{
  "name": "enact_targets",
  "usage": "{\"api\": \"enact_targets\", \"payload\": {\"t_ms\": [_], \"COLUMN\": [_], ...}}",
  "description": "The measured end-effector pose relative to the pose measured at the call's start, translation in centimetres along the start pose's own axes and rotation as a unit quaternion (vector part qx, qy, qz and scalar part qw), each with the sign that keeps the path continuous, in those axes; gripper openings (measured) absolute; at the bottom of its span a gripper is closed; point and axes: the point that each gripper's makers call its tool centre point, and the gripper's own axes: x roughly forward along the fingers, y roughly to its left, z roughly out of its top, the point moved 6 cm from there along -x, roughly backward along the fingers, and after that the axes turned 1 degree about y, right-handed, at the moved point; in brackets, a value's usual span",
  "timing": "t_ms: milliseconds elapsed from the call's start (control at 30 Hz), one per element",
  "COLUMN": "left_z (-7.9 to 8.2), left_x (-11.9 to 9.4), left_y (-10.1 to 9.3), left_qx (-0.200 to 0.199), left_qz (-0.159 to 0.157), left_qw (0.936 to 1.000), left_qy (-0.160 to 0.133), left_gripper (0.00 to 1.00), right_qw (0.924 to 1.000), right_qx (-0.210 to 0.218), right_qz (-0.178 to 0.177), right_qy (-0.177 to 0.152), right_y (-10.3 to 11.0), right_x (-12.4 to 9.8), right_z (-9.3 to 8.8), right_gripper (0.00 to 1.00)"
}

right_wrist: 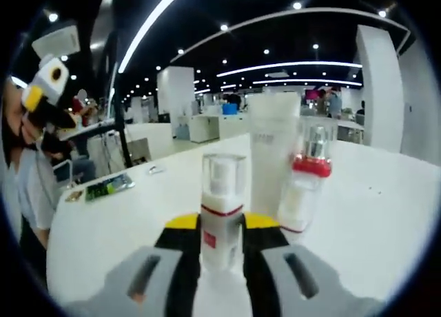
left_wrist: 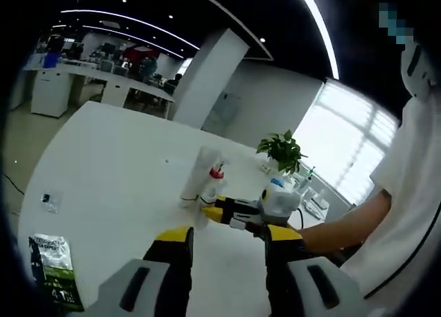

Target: Arrange the skincare products in the storage area until every visible bottle or jar stands upright without overlapping.

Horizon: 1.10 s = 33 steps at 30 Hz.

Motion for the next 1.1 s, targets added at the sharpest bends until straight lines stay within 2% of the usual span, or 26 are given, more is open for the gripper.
{"api": "enact_targets", "payload": {"t_ms": [200, 467, 600, 733, 1100], "left_z": [-0.1, -0.2, -0.4, -0.5, -0.6], "left_x": [0.1, -0.1, -0.5, -1.2, -0.7], "left_y": [0.7, 1.1, 1.3, 1.7, 1.1], "left_qx": [-0.015, -0.024, -0.027, -0.04, -0.039], "left_qz": [0.0, 0.001, 0.005, 0.009, 0.003], "left_qw": [0.9998, 0.9996, 0.9994, 0.9991, 0.9992], "left_qy": [0.01, 0.017, 0.023, 0.011, 0.009], "left_gripper": [0.42, 0.41, 0.4, 0.4, 0.4], "right_qw": [0.9997, 0.9989, 0.9987, 0.9987, 0.9993], "right_qx": [0.004, -0.043, -0.039, -0.034, -0.025], "right_qz": [-0.01, -0.001, 0.002, 0.003, 0.008], "right_qy": [-0.022, -0.019, -0.033, -0.038, -0.027], "right_y": [-0.2, 0.0, -0.2, -0.2, 0.2], "right_x": [0.2, 0.5, 0.4, 0.3, -0.2], "right_z": [-0.3, -1.2, -1.6, -1.6, -1.8], "right_gripper": [0.2, 0.2, 0.2, 0.2, 0.21]}}
